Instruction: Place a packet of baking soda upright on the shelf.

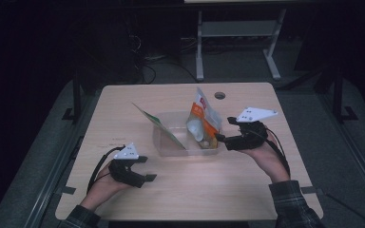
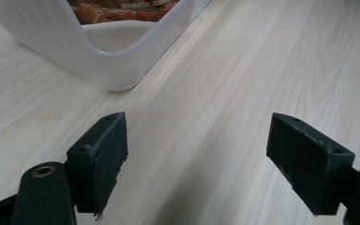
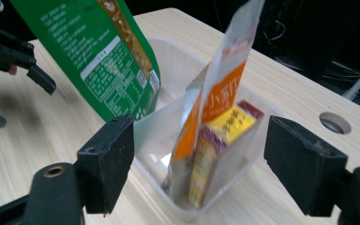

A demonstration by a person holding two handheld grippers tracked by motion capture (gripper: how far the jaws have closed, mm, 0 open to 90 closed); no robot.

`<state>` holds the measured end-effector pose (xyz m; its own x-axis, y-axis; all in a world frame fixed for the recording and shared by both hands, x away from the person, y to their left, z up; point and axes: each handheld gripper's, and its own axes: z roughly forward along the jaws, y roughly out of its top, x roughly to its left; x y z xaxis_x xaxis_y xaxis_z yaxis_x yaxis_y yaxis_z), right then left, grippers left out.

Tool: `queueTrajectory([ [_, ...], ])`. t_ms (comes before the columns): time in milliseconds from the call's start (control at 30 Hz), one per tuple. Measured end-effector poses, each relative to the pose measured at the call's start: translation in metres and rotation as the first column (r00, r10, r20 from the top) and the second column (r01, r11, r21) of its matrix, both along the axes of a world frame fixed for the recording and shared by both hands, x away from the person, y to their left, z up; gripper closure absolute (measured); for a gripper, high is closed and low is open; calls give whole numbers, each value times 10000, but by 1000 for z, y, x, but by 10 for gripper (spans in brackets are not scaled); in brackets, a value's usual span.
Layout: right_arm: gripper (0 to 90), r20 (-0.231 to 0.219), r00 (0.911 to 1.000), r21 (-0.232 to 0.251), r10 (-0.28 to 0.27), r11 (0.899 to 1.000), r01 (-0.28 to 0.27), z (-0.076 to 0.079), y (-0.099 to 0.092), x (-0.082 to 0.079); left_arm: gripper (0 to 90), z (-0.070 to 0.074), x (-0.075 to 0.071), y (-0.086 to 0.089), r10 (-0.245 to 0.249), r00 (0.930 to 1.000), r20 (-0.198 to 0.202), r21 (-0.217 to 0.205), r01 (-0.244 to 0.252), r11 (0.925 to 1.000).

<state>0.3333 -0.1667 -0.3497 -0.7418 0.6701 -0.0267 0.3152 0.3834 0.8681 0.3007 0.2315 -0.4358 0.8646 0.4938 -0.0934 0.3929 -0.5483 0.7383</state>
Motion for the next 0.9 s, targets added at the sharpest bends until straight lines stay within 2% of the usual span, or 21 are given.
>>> queueTrajectory([
  [233, 210, -377, 9993, -36, 76, 10000, -78, -13, -16, -12, 202, 2, -6, 0, -132, 9999, 57, 106, 131, 9999],
  [300, 210, -467, 9989, -14, 102, 9999, -103, -20, -19, -17, 201, 0, -9, 1, -138, 9999, -58, 44, 139, 9999],
  [433, 207, -753, 9971, -9, 135, 9999, -136, -36, -25, -27, 196, -1, -15, 8, -175, 9998, 17, 256, 175, 9995],
  [667, 192, -978, 9952, -181, 47, 9998, -65, -58, -30, -46, 196, -2, -23, 16, -146, 9999, -7, 242, 146, 9996],
  [900, 169, -1395, 9900, -291, 191, 9993, -234, -82, -36, -60, 179, -12, -36, 18, -595, 9980, -218, 456, 604, 9971],
])
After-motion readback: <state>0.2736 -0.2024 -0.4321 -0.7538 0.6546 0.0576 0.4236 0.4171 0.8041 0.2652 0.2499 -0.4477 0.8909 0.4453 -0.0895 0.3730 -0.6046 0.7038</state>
